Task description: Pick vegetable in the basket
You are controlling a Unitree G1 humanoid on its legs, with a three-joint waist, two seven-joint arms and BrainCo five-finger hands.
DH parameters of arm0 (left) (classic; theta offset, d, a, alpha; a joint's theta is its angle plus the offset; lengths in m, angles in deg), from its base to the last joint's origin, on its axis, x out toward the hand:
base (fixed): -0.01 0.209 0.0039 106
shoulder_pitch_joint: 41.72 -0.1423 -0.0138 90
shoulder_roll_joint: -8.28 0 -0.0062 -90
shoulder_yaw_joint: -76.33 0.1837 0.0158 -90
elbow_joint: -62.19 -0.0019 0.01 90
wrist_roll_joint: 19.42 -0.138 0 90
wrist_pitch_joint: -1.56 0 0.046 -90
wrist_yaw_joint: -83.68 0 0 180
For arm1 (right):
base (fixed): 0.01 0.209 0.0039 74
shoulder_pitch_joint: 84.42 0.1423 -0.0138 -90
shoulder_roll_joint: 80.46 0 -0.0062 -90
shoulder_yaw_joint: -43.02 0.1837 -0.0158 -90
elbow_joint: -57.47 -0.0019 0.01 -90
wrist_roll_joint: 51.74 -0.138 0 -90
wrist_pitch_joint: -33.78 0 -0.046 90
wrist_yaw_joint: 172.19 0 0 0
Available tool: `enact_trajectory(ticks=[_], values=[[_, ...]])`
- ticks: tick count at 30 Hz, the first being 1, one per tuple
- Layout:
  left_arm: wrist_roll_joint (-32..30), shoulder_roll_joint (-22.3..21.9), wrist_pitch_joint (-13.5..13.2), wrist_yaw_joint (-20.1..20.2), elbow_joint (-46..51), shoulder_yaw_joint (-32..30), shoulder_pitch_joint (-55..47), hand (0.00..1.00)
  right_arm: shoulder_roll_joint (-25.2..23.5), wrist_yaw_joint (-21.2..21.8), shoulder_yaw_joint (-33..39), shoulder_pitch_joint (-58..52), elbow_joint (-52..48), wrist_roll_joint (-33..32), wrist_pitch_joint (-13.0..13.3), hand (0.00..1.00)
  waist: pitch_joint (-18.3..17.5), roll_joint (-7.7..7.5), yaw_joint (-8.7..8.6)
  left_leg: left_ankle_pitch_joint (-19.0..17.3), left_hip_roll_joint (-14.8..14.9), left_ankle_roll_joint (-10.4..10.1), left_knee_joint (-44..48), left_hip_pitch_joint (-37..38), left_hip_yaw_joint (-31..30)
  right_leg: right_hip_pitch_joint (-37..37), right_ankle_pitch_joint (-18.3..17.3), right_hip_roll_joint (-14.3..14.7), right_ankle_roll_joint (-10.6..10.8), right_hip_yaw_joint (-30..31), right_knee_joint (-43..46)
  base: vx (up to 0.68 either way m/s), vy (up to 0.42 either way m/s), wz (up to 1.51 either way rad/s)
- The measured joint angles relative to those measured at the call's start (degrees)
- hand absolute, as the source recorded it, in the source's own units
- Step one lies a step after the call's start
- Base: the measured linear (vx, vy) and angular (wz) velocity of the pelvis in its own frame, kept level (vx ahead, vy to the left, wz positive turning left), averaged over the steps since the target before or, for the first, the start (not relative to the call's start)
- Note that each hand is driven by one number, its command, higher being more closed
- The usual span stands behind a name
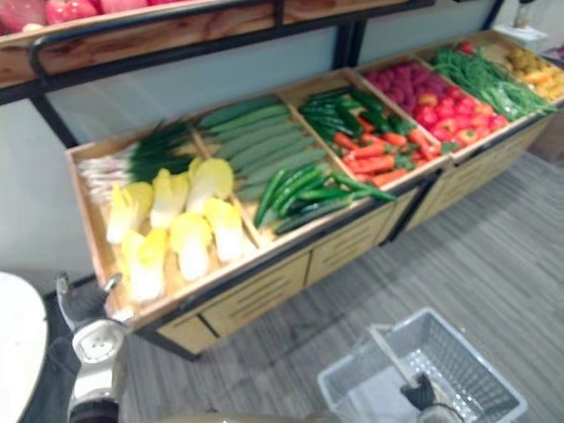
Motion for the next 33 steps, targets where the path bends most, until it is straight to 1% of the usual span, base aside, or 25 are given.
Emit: enact_trajectory(ticks=[1, 3, 5, 9, 13, 20, 25, 33], values=[[0.14, 0.27, 0.12, -0.05, -0.88, 0.01, 0.6, 0.0, 0.25, 0.0, -0.35, 0.0, -0.29, 0.0, 0.06, 1.0, 0.08, 0.27, -0.03, 0.0, 0.07, 0.0, 0.0, -0.02, 0.09, -0.02, 0.1, 0.07, 0.01, 0.07, -0.04, -0.04, -0.006, -0.17], [0.28, 1.05, 0.39, -0.19, -3.0, 0.05, 2.41, 0.0, 1.02, 0.02, -0.95, -0.11, -1.51, -0.01, 0.19, 1.0, 1.49, -0.2, -0.1, -0.1, 0.29, -0.1, 0.0, -0.14, 0.12, -0.56, 0.18, 0.27, 0.09, 0.18, 0.08, -0.07, -0.005, -0.04], [0.26, 1.79, 0.45, -0.6, -4.28, 0.03, 2.82, 0.0, 1.97, 0.0, -2.22, 0.0, -1.93, -0.02, 0.46, 1.0, 1.94, -0.38, -0.12, -0.17, 0.37, -0.19, 0.0, -0.69, 0.37, -1.33, 0.18, 0.34, 0.11, 0.45, 0.07, -0.05, 0.004, -0.09], [-0.18, 1.98, 1.2, -2.16, -6.06, 0.11, 2.86, 0.0, 2.53, -0.06, -3.22, 0.41, -2.54, -0.07, 0.81, 1.0, 2.41, -0.3, -0.1, -0.22, 0.2, -0.15, 0.01, -1.49, 1.46, -2.86, 0.57, 0.25, 0.33, 1.67, -0.01, 0.01, 0.014, -0.14], [-0.32, 2.0, 1.26, -2.17, -6.23, 0.89, 3.45, 0.0, 2.58, -0.1, -4.32, 0.49, -3.21, -0.1, 0.83, 1.0, 2.62, -0.07, -0.13, -0.22, 0.2, -0.15, 0.12, -1.98, 1.52, -3.07, 0.92, 0.31, 0.32, 1.81, -0.02, 0.06, 0.005, -0.01], [-0.36, 2.01, 1.26, -2.31, -6.27, 1.15, 5.51, 0.0, 3.46, -0.14, -5.81, 1.04, -4.8, -0.12, 2.5, 1.0, 2.71, 0.04, -0.29, -0.18, 0.15, -0.15, 0.35, -1.96, 2.86, -3.83, 1.11, 0.36, 0.12, 3.17, -0.09, 0.04, 0.002, -0.1], [-0.76, 2.01, 1.26, -3.84, -6.26, 1.11, 6.05, 0.0, 3.55, -0.16, -5.99, 1.09, -4.8, -0.13, 2.54, 1.0, 2.75, 0.04, -1.41, -0.17, 0.19, -0.14, 0.35, -1.95, 2.9, -3.84, 1.34, 0.37, -0.03, 3.18, -0.1, 0.0, 0.0, 0.0], [-0.9, 2.01, 1.26, -4.17, -6.14, 1.09, 7.15, 0.0, 3.56, -0.27, -6.02, 0.71, -5.95, -0.13, 2.52, 1.0, 4.18, 0.0, -1.47, -0.18, 0.24, -0.13, 0.07, -1.9, 3.23, -4.06, 2.79, 0.5, 0.28, 4.01, -0.95, -0.04, 0.002, -0.05]])
